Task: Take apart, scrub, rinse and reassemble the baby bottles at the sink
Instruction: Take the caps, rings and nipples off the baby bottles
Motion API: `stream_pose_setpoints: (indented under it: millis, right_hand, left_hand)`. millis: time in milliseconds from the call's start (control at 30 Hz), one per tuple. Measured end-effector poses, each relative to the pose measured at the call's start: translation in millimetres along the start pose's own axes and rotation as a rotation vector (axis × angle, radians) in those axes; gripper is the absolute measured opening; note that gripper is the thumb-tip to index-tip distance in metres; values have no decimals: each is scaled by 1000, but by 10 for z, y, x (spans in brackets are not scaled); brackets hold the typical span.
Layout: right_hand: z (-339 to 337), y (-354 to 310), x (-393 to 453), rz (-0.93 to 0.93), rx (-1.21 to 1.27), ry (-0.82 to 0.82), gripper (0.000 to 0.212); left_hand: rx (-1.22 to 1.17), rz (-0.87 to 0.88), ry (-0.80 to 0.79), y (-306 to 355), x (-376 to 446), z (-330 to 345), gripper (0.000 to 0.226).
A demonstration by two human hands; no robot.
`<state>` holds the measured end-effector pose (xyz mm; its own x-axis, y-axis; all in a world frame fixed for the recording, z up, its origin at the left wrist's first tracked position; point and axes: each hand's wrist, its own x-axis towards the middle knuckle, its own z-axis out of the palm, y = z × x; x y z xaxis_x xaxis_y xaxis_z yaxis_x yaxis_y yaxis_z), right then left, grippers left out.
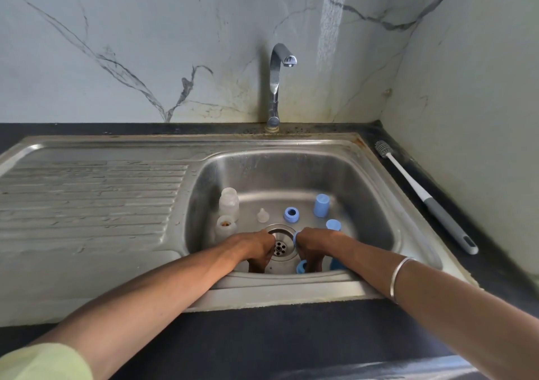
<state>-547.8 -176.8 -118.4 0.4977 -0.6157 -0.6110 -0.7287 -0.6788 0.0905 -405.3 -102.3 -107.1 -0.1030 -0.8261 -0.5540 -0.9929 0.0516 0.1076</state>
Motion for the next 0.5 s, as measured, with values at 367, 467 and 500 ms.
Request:
stream_pose_setpoints:
  millis: [367, 467, 500]
  right_hand:
    - [29, 21, 40, -7, -13, -28, 37]
    - [14, 10, 22, -3, -22, -37, 32]
    - [4, -1, 2, -1, -23, -42, 28]
  left_hand:
    - [-37, -38, -8, -6, 35, 8, 12]
    - [-46, -54, 7, 8, 25, 6, 21]
    - [-53, -59, 12, 8, 28, 6, 23]
